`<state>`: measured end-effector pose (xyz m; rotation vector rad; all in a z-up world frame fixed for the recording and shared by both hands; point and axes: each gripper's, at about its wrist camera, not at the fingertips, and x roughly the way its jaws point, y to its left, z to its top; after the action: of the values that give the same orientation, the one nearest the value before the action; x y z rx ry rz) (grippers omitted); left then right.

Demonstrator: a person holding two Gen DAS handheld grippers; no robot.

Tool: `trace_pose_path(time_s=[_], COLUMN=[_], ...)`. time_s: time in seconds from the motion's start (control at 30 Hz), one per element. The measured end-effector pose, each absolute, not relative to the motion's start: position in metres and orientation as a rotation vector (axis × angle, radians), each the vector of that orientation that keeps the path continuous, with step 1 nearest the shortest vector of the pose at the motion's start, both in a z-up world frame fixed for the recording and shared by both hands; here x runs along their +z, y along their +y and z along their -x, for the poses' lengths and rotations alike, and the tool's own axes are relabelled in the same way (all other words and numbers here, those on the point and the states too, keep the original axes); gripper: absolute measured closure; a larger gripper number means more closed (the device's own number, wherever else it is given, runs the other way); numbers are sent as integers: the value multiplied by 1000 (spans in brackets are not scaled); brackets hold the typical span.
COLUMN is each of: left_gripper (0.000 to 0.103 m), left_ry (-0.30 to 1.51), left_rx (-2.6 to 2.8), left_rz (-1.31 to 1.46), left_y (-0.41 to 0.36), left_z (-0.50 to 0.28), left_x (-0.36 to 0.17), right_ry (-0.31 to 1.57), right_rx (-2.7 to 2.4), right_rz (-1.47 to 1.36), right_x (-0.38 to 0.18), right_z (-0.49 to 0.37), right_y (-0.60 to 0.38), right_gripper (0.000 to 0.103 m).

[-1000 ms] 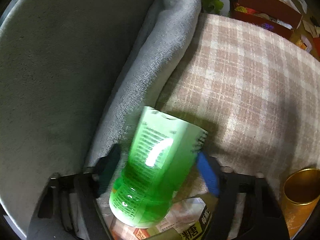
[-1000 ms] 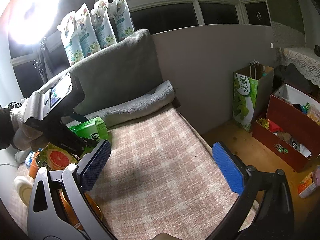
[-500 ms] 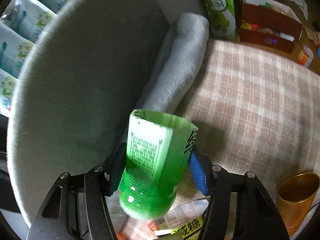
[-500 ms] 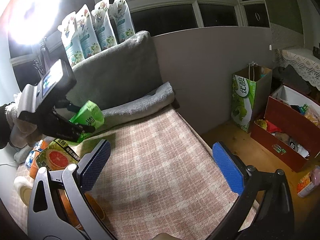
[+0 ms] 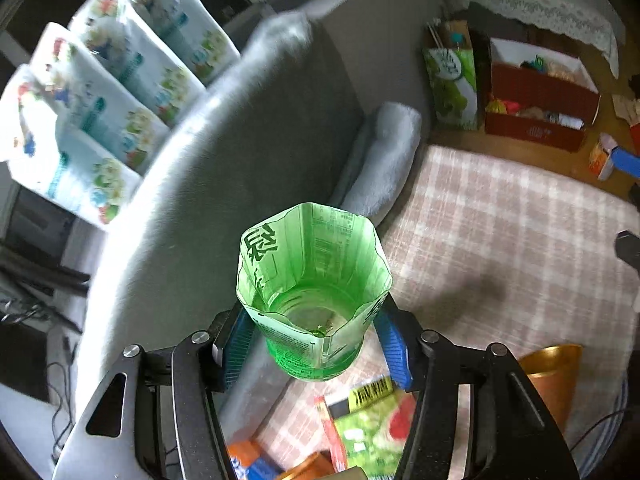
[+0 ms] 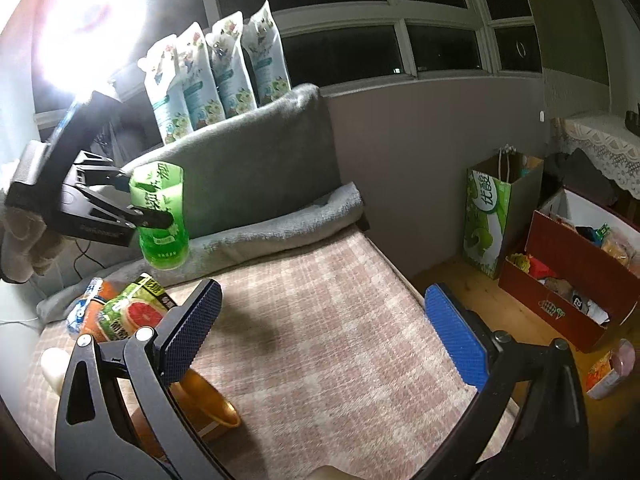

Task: Flip cup upright
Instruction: 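Lift the green tea bottle cup off the table with the left gripper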

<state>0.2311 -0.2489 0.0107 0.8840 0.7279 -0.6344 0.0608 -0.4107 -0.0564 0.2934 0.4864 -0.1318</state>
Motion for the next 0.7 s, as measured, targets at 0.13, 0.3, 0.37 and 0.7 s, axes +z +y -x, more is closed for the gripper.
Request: trace_pose_path(time_s=[0.13,0.3,0.37,0.7], left_gripper=[47,47,47,47], left_ry=[698,679,680,796], left_rx=[-645,-657,-665,-691], left_rz=[-851,-784,-752,-554], left_y=[-248,-228,-219,-166], left_z=[-206,-166,-149,-77], left_x=[12,27,30,11], right_ry=[468,448,442,443], right_rx=[-125,-110,-103,-56], right_rz=[-282,-268,-259,-219], right_x=[-46,-36,-34,-30], right_z=[-47,-29,-22,7], right_y=[-403,-392,-387,-363], right_gripper=[0,0,0,0])
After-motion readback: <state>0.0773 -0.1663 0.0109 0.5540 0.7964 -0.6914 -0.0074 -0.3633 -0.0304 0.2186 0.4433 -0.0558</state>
